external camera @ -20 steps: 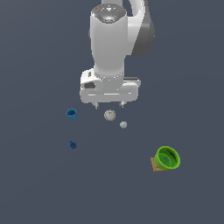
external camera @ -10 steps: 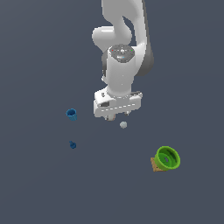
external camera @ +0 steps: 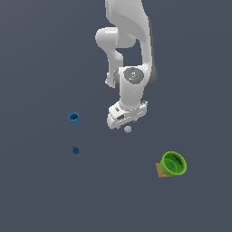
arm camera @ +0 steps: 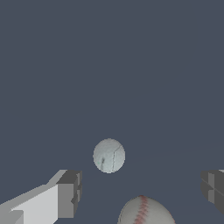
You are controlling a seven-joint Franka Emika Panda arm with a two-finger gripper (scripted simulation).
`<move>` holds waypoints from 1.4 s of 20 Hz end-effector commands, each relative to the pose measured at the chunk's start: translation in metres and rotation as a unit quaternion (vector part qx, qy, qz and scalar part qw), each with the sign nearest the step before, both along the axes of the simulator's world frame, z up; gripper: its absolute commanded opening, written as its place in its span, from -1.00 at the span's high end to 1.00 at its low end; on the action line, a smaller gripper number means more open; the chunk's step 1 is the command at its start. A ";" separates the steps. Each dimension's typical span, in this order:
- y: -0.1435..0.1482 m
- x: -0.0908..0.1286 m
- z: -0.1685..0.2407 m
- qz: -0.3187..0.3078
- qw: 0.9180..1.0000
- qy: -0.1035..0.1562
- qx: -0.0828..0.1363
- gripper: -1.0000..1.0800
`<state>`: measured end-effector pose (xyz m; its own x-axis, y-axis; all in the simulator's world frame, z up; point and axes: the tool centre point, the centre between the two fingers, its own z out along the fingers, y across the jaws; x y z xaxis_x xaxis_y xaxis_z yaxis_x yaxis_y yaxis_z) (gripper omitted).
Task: Pick up a designated object from a clutter of objects.
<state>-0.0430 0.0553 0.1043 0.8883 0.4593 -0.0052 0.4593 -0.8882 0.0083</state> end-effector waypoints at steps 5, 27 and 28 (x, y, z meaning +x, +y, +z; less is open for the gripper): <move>0.012 -0.016 -0.026 0.039 0.999 0.000 0.004 -0.92; 0.015 -0.022 -0.077 0.050 0.999 0.000 0.005 -0.92; 0.015 -0.022 -0.080 0.050 0.999 0.000 0.005 -0.92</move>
<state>-0.0650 0.0703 0.0290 0.8379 0.5458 -0.0011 0.5458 -0.8379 -0.0006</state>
